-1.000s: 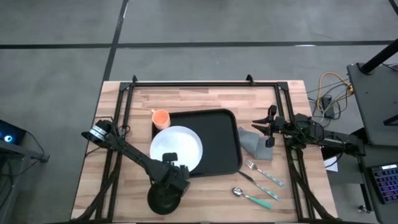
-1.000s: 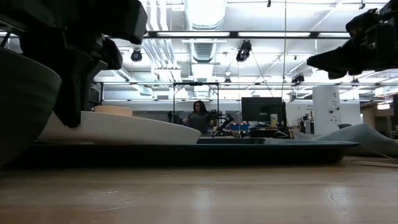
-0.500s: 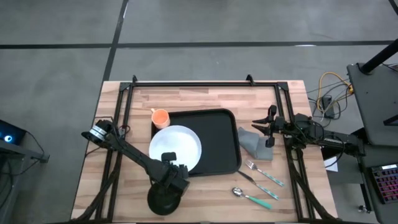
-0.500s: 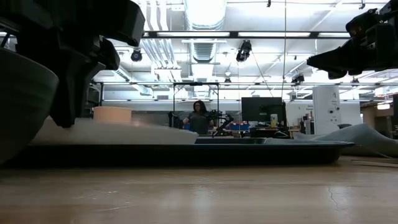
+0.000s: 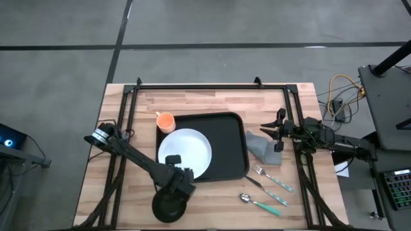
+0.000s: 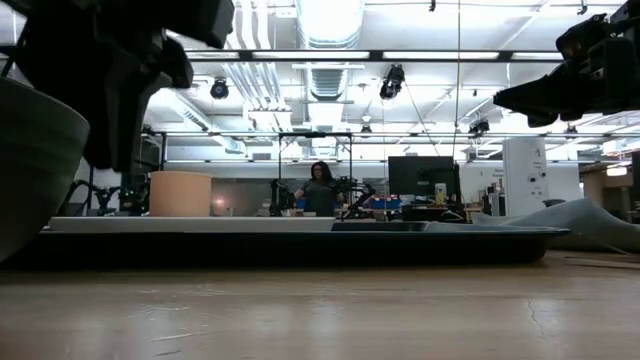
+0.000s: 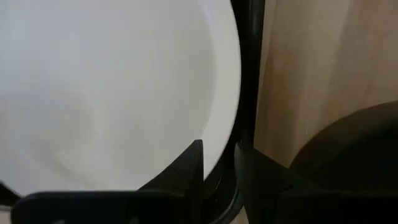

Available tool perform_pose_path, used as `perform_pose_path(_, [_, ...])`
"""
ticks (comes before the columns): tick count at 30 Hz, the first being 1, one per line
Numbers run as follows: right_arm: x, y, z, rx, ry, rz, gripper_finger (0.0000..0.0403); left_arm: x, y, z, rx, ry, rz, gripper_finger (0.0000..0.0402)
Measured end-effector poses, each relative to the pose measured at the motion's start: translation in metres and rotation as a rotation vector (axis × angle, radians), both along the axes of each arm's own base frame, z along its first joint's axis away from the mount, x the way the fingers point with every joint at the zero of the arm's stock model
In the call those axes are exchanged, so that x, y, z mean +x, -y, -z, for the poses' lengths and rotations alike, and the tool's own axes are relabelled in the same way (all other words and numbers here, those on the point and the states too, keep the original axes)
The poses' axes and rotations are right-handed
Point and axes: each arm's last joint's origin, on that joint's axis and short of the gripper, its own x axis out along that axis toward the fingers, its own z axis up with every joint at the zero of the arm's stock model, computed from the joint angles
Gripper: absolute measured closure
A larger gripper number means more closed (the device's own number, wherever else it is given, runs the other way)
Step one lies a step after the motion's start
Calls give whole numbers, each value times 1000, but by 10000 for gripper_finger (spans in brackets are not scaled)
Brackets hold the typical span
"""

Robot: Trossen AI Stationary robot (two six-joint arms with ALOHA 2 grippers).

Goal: Set up tray
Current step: Put the black bowl on top of the white plate on the black serving tray

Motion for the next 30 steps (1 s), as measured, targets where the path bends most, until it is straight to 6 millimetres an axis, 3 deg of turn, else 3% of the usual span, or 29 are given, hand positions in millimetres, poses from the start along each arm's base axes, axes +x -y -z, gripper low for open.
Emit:
perform_pose_path(13, [0,0,0,0,0,0,335,5,6,-29,-13,29,50,329])
perform_pose_path(30, [0,0,0,-1,0,0,335,-5,21,-28,-39,-13,224,328])
